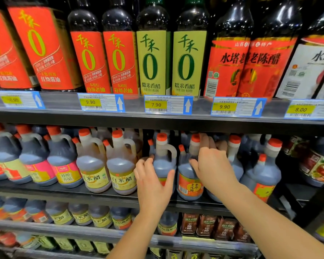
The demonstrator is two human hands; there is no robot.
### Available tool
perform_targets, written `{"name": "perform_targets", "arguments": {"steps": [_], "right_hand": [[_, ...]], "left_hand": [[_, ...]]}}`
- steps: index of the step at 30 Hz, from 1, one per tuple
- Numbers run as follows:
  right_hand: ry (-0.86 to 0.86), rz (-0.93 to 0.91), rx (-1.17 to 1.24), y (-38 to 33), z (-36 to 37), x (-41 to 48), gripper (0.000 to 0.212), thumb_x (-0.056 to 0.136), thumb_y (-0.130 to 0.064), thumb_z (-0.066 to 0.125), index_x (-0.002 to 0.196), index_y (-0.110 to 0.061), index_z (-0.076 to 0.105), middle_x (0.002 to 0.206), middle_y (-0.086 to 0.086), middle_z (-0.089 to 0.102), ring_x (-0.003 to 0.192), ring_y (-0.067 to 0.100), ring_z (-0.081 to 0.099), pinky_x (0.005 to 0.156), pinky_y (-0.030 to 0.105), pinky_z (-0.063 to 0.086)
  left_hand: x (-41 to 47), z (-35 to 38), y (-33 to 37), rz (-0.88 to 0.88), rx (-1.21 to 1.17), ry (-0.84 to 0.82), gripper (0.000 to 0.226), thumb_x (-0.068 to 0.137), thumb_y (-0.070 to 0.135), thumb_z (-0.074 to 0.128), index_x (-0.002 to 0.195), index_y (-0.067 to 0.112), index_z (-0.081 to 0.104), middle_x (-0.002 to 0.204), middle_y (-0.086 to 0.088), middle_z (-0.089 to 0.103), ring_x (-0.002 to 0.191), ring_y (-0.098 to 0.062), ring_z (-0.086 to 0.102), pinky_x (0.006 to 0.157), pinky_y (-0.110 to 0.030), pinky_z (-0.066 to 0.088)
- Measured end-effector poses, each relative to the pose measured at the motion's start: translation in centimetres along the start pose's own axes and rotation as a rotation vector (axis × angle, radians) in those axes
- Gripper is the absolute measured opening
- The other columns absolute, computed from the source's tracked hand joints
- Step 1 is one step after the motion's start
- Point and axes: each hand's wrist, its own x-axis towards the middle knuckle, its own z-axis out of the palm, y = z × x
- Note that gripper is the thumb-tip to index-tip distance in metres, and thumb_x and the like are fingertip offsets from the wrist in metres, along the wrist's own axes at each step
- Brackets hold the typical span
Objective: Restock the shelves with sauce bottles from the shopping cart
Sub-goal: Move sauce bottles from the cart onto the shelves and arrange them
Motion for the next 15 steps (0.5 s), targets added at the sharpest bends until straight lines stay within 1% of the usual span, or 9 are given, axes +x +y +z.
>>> {"name": "perform_targets", "arguments": {"steps": [1, 3, 4, 5, 8, 9, 11, 12, 15], "right_hand": [[-0.007, -0.018, -0.013, -0.2, -0.3, -0.2, 0.037, 0.086, -0.038, 0.068, 0.096, -0.004, 0.059, 0.092, 0.011, 0.064, 0.081, 0.031, 0.065, 0.07, 0.036, 0.044], [0.046, -0.036, -0.045, -0.4, -0.5, -0.4, 0.044, 0.06, -0.029, 0.09, 0.074, 0.002, 0.062, 0.069, 0.017, 0.065, 0.059, 0.033, 0.063, 0.058, 0.039, 0.051], [0.09, -0.02, -0.048, -0.7, -0.7, -0.5, 0.048, 0.048, -0.026, 0.095, 0.068, 0.004, 0.063, 0.064, 0.019, 0.064, 0.052, 0.033, 0.061, 0.054, 0.04, 0.052], [0.11, -0.004, -0.058, -0.9, -0.9, -0.6, 0.05, 0.044, -0.026, 0.097, 0.066, 0.004, 0.063, 0.063, 0.018, 0.063, 0.05, 0.032, 0.06, 0.053, 0.04, 0.053], [0.032, 0.037, -0.13, -1.2, -0.7, -0.7, 0.045, 0.06, -0.035, 0.091, 0.075, -0.002, 0.064, 0.068, 0.011, 0.064, 0.056, 0.028, 0.061, 0.059, 0.038, 0.052], [0.049, 0.052, -0.133, -1.2, -0.7, -0.7, 0.046, 0.058, -0.036, 0.092, 0.074, -0.002, 0.065, 0.066, 0.011, 0.064, 0.055, 0.028, 0.061, 0.058, 0.038, 0.052], [0.093, 0.05, -0.094, -1.2, -0.6, -0.7, 0.051, 0.043, -0.03, 0.097, 0.067, 0.003, 0.065, 0.063, 0.015, 0.064, 0.052, 0.032, 0.06, 0.053, 0.041, 0.053], [0.113, 0.051, -0.092, -1.3, -0.6, -0.8, 0.053, 0.04, -0.029, 0.098, 0.065, 0.004, 0.065, 0.063, 0.017, 0.064, 0.051, 0.032, 0.061, 0.052, 0.042, 0.053], [0.139, 0.057, -0.119, -1.2, -0.3, -0.7, 0.057, 0.041, -0.033, 0.097, 0.071, 0.004, 0.067, 0.066, 0.017, 0.065, 0.052, 0.031, 0.062, 0.053, 0.039, 0.052]], "left_hand": [[0.0, 0.1, 0.1, -0.004, 0.011, 0.013, 0.064, 0.084, 0.048, 0.066, 0.128, 0.007, 0.045, 0.121, -0.008, 0.04, 0.11, -0.025, 0.039, 0.089, -0.03, 0.034], [0.0, 0.3, 0.3, -0.008, 0.032, 0.034, 0.064, 0.083, 0.049, 0.067, 0.126, 0.007, 0.046, 0.119, -0.009, 0.04, 0.109, -0.026, 0.039, 0.087, -0.03, 0.032], [0.0, 0.4, 0.4, -0.007, 0.039, 0.044, 0.064, 0.082, 0.05, 0.068, 0.125, 0.007, 0.046, 0.119, -0.008, 0.04, 0.109, -0.025, 0.038, 0.087, -0.029, 0.032], [0.0, 0.5, 0.5, -0.007, 0.045, 0.053, 0.065, 0.082, 0.05, 0.068, 0.124, 0.007, 0.046, 0.119, -0.008, 0.039, 0.109, -0.025, 0.038, 0.086, -0.029, 0.032], [0.0, 0.6, 0.6, -0.004, 0.054, 0.079, 0.066, 0.08, 0.051, 0.07, 0.122, 0.007, 0.045, 0.118, -0.008, 0.038, 0.109, -0.025, 0.038, 0.086, -0.034, 0.038], [0.1, 0.6, 0.7, -0.007, 0.057, 0.084, 0.066, 0.079, 0.051, 0.071, 0.121, 0.007, 0.045, 0.118, -0.009, 0.038, 0.109, -0.026, 0.038, 0.087, -0.036, 0.041], [0.1, 0.7, 0.8, -0.011, 0.064, 0.09, 0.065, 0.079, 0.051, 0.071, 0.12, 0.007, 0.045, 0.118, -0.009, 0.039, 0.108, -0.026, 0.039, 0.086, -0.039, 0.044], [0.1, 0.7, 0.9, -0.012, 0.069, 0.092, 0.066, 0.078, 0.051, 0.072, 0.12, 0.007, 0.045, 0.117, -0.01, 0.039, 0.107, -0.027, 0.039, 0.086, -0.04, 0.044], [0.1, 0.7, 1.1, -0.019, 0.078, 0.096, 0.066, 0.078, 0.051, 0.072, 0.119, 0.006, 0.046, 0.117, -0.011, 0.04, 0.106, -0.028, 0.04, 0.085, -0.04, 0.045]]}}
